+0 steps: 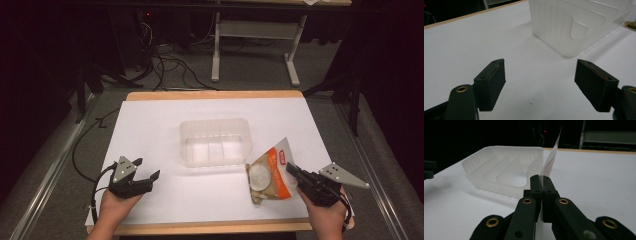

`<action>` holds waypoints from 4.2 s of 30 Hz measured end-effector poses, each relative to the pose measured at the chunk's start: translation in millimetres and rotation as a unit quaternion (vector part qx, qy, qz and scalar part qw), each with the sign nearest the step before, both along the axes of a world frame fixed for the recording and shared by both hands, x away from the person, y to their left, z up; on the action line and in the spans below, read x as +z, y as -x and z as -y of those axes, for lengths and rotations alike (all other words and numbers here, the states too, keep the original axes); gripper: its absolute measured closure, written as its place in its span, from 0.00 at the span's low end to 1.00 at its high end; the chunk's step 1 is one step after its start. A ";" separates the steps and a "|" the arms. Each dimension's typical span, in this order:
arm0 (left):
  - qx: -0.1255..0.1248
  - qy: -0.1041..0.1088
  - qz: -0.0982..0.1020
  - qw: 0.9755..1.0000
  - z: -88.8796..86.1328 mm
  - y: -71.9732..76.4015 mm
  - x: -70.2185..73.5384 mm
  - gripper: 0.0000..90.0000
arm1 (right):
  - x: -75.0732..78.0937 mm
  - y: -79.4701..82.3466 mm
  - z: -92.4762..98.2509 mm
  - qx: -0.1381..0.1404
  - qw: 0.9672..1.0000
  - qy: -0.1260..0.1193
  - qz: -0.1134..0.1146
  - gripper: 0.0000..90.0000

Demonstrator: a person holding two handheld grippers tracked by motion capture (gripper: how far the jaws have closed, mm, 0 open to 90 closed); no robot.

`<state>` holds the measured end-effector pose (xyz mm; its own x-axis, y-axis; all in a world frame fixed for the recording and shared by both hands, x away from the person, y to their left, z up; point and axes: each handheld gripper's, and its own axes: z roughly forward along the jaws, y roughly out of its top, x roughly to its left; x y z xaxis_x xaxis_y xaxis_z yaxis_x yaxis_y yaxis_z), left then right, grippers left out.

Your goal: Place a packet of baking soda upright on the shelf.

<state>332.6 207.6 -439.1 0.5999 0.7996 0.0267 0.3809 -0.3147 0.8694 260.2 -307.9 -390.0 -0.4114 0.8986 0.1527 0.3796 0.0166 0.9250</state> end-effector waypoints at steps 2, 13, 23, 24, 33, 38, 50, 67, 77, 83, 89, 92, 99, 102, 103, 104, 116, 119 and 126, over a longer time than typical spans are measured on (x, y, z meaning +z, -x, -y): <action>0.000 -0.001 0.000 1.000 0.2 0.0 -0.1 0.28 | 4.7 -3.1 2.6 -0.010 1.000 0.014 0.008 1.00; 0.005 0.004 -0.001 1.000 -3.1 -0.1 0.0 0.28 | 23.8 -40.8 -8.3 -0.031 0.998 0.042 0.029 1.00; -0.004 -0.007 -0.007 1.000 1.3 -1.0 -2.4 0.28 | 9.3 -37.1 -9.7 -0.028 0.998 0.019 0.048 0.87; -0.005 -0.008 -0.008 1.000 1.7 -0.9 -2.4 0.28 | 7.8 -36.2 -9.9 -0.027 0.998 0.023 0.048 0.86; -0.007 -0.008 -0.007 1.000 1.8 0.0 -2.2 0.28 | -2.5 -32.7 -13.4 -0.023 0.999 0.030 0.039 0.79; -0.008 -0.004 -0.005 1.000 0.9 0.2 -1.6 0.28 | -7.7 -33.3 -16.8 -0.024 0.998 0.038 0.035 0.75; -0.013 -0.009 -0.006 1.000 2.9 0.1 -2.3 0.28 | -18.9 -39.1 -15.2 -0.042 0.998 0.042 0.020 0.73; -0.014 -0.012 -0.005 1.000 4.5 0.2 -3.0 0.29 | -18.9 -42.4 -9.5 -0.077 0.996 0.031 0.018 1.00; -0.019 -0.005 0.001 1.000 3.5 1.1 -1.8 0.28 | -11.8 -39.2 -14.0 -0.083 0.995 0.055 0.031 1.00; -0.024 -0.004 0.003 1.000 4.8 1.9 -1.1 0.28 | -6.5 -34.5 -15.9 -0.080 0.994 0.065 0.046 1.00; -0.023 0.005 0.006 1.000 2.9 1.7 0.7 0.28 | 5.1 -28.3 -16.8 -0.081 0.993 0.053 0.070 1.00; -0.023 0.005 0.007 1.000 2.5 2.0 0.9 0.28 | 8.5 -27.3 -15.7 -0.081 0.993 0.050 0.075 1.00; -0.021 0.006 0.009 1.000 1.9 2.6 1.0 0.28 | 23.0 -29.1 -15.9 -0.069 0.993 0.041 0.086 1.00; -0.019 0.010 0.007 1.000 0.9 1.5 0.5 0.28 | 28.0 -30.8 -16.9 -0.066 0.993 0.040 0.087 1.00; -0.018 0.010 0.006 1.000 0.6 1.1 0.4 0.28 | 31.7 -31.3 -17.8 -0.064 0.993 0.043 0.090 1.00; -0.018 0.010 0.007 1.000 0.5 1.0 0.4 0.28 | 35.5 -31.7 -18.9 -0.063 0.993 0.043 0.095 1.00; -0.025 0.008 0.011 1.000 0.6 2.0 1.2 0.28 | 81.4 -43.8 -38.5 -0.042 0.992 0.021 0.119 1.00; -0.026 0.007 0.008 1.000 0.5 2.0 1.2 0.27 | 90.0 -45.8 -47.0 -0.037 0.991 0.021 0.127 1.00; -0.026 0.005 0.010 1.000 0.8 2.7 1.6 0.27 | 101.3 -53.7 -69.7 -0.019 0.990 0.011 0.138 1.00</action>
